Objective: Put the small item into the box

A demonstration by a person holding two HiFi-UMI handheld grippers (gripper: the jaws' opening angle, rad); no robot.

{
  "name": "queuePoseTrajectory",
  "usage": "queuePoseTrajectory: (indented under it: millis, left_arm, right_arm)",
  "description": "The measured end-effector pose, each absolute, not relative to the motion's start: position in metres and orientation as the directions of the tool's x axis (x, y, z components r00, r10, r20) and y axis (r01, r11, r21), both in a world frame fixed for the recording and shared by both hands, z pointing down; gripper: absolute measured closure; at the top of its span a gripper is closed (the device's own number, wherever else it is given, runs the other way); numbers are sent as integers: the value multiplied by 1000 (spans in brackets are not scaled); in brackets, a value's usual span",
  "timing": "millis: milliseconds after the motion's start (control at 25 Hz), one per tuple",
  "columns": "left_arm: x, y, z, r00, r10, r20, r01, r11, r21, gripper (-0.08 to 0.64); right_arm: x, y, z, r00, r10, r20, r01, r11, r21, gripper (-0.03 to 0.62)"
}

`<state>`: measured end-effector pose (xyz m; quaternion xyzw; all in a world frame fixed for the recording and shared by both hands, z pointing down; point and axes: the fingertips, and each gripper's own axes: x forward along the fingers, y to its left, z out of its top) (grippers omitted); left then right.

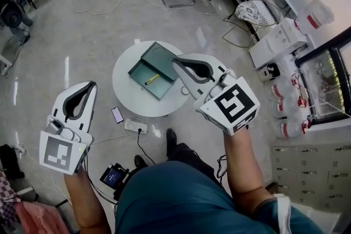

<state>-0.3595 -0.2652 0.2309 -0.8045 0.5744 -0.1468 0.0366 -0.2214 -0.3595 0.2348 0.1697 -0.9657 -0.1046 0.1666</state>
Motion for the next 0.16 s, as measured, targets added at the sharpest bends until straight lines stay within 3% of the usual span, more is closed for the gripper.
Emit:
queuePoseTrajectory:
  millis: [160]
  left_arm:
    - [-357, -247, 229, 305, -933, 193, -911, -345, -225, 541]
  right_arm:
    - [-220, -341, 232, -878, -371, 302, -305, 921, 243, 555]
